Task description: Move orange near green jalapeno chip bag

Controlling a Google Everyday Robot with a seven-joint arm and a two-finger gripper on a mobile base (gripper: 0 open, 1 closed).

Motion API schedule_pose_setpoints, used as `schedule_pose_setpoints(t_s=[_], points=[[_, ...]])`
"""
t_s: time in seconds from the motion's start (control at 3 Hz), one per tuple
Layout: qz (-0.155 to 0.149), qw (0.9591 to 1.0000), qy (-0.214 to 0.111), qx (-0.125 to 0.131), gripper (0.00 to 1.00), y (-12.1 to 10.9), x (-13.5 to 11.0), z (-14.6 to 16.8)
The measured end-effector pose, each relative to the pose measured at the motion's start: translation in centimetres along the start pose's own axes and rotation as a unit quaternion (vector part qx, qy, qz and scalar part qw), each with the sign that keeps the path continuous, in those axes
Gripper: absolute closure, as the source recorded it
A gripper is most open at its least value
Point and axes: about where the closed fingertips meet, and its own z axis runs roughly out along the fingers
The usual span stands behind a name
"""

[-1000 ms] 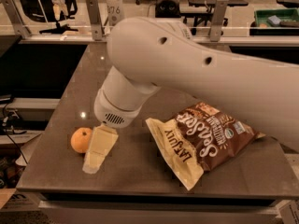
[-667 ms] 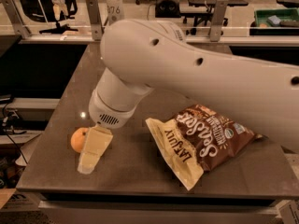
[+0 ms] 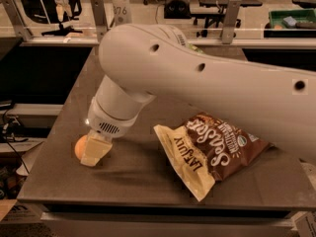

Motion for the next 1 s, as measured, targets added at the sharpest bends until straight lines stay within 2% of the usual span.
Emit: schedule_pose_setpoints(t_s=[0.67, 1.0], points=[[0.001, 1.0000, -0.004, -0.002, 0.86, -0.1, -0.3, -0.1], [0.000, 1.0000, -0.006, 0.004, 1.00, -1.5, -0.4, -1.6]])
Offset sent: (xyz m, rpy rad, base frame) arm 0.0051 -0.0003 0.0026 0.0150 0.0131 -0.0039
